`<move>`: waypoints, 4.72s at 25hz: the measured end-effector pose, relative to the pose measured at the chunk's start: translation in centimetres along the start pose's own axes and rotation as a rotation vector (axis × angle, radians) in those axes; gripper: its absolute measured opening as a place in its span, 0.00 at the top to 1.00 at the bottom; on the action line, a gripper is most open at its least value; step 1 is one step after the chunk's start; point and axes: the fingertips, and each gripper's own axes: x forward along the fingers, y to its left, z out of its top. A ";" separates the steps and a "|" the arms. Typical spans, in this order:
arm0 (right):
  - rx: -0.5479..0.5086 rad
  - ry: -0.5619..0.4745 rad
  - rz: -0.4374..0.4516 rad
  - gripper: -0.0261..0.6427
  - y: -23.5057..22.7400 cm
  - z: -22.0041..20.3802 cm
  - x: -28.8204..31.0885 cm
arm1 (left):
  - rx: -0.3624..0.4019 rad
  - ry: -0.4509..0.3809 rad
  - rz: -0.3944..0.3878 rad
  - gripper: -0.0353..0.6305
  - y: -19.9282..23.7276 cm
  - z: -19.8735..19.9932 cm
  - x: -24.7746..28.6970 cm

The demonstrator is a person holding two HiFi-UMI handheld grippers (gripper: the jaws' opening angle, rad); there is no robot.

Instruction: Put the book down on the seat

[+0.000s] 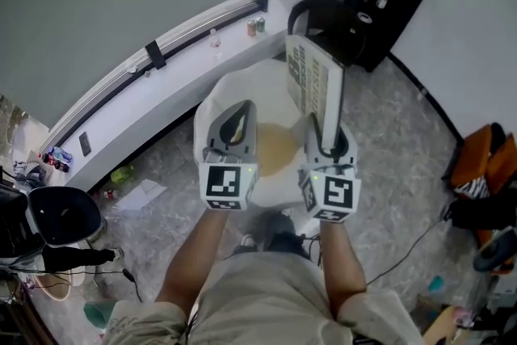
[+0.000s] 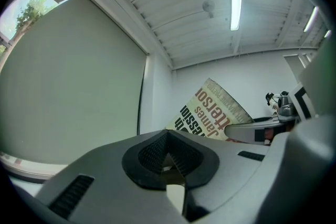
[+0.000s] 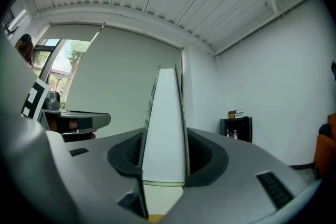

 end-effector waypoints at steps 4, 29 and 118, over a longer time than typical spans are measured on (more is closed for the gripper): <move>0.014 0.007 0.014 0.72 -2.0 -1.1 2.7 | 0.006 0.014 0.005 0.94 -0.3 -0.9 3.4; 0.093 0.239 0.064 0.72 -12.6 -14.4 18.0 | -0.022 0.218 0.029 0.94 -1.5 -13.1 21.4; -0.082 0.977 0.285 0.49 -14.6 -73.9 34.5 | -0.233 0.555 0.065 0.94 1.8 -63.4 19.0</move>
